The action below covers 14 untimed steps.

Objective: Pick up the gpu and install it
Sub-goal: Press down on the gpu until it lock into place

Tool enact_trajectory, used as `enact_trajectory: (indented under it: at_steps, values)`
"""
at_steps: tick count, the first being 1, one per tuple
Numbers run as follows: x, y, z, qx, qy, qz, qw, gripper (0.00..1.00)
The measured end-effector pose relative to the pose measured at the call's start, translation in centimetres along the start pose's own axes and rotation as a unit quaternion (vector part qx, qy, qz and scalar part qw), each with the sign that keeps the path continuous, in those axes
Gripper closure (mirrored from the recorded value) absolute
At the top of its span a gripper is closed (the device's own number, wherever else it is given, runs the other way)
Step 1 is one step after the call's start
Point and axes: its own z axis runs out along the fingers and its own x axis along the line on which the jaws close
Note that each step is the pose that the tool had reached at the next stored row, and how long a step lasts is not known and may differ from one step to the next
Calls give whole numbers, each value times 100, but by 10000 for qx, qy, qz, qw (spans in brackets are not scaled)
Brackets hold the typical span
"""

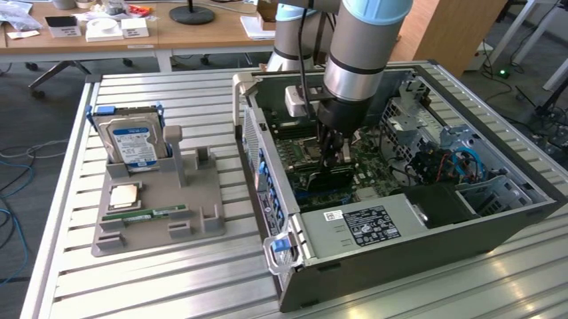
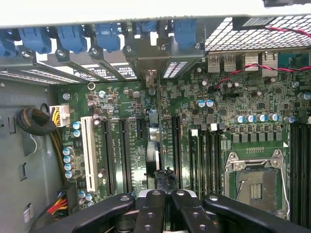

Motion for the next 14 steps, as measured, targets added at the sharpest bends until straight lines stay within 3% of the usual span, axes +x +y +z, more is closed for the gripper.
enact_trajectory:
  at_steps: [14]
  values:
    - [-2, 3, -5, 3, -9, 1, 10000, 89]
